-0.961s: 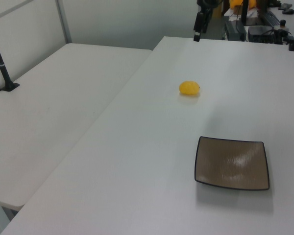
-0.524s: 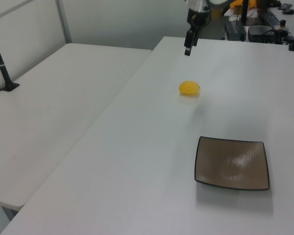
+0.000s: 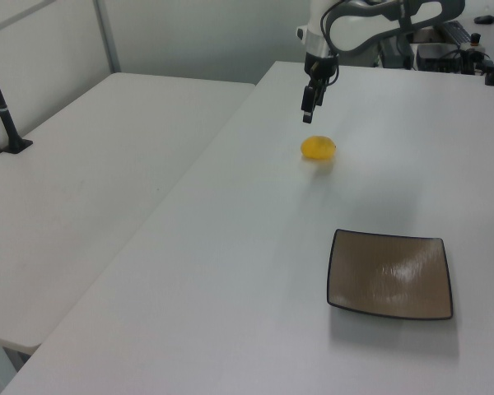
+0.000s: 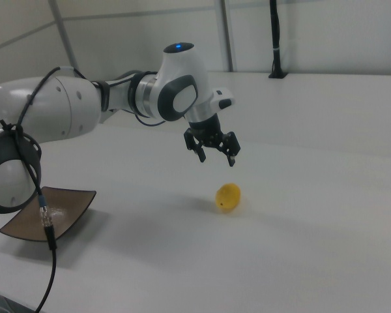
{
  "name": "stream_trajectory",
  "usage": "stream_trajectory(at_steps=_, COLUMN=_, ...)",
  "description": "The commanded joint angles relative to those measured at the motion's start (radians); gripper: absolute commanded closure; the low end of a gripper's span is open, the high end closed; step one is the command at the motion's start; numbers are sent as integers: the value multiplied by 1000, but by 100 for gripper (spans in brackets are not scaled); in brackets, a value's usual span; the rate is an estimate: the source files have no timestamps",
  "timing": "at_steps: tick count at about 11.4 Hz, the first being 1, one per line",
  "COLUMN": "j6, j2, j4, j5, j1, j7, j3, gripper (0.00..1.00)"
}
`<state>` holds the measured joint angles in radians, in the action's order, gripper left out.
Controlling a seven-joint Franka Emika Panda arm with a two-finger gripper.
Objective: Put potatoes on a ceramic plate
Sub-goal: 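Lower the gripper over the yellow potato and close on it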
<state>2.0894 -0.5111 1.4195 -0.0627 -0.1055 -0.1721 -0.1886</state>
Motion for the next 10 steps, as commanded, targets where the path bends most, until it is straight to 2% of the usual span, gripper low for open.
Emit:
stream_trajectory(at_steps=1, j6=32, j2=-46, j4=-1, j5=7, j1=1, j7=-33, j3=-6, gripper=0)
stream_trajectory(at_steps=5, j6=34, j2=-66, j4=35, j5=66, j1=1, j7=-53, j3=-6, gripper=0)
stream_trajectory(at_steps=10, j6=149, j2=-87, j4=107, j5=107, j1=1, j7=-49, j3=-5, gripper=0)
